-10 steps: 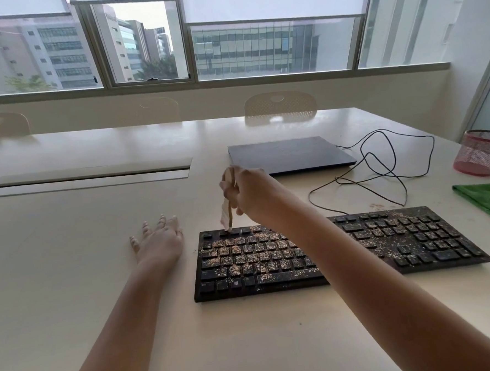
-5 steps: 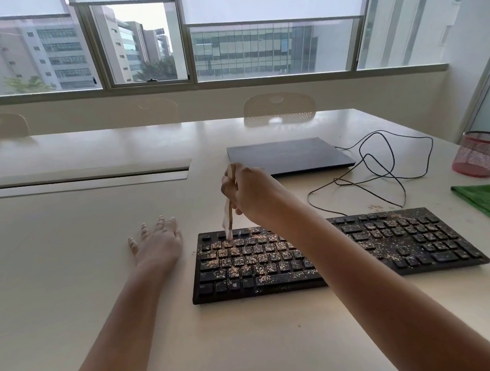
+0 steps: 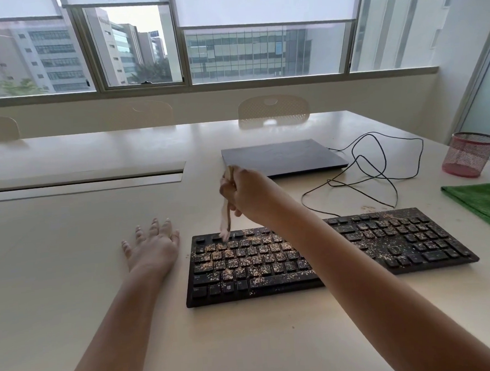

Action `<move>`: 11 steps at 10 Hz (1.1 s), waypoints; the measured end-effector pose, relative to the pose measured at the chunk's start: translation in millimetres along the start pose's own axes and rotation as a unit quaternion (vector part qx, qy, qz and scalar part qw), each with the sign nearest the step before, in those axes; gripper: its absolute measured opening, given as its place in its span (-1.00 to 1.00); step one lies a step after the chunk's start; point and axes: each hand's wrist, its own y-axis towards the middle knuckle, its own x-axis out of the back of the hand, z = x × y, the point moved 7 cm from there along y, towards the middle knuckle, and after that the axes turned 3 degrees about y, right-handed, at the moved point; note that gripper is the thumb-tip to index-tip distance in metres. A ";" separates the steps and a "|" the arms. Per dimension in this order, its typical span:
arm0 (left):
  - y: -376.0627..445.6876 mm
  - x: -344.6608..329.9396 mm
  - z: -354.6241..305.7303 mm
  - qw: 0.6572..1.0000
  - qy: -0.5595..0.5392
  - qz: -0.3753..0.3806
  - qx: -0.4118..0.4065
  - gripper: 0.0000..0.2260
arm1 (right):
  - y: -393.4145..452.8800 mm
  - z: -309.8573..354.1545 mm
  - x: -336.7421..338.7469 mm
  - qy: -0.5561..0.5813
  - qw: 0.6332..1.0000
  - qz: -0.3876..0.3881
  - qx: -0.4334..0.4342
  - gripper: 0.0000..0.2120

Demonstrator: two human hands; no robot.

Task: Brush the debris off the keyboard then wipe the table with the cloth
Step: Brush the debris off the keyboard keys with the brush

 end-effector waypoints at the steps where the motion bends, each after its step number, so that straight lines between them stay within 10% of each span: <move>1: 0.8 0.5 -0.8 1.000 0.000 0.001 -0.001 -0.53 | 1.5 -2.8 14.0 -0.056 0.998 -0.039 -0.014 -0.81; 11: 2.5 1.7 -1.2 1.000 -0.011 -0.011 -0.003 -0.54 | 3.4 -3.1 2.9 -0.061 0.998 -0.027 -0.017 -0.82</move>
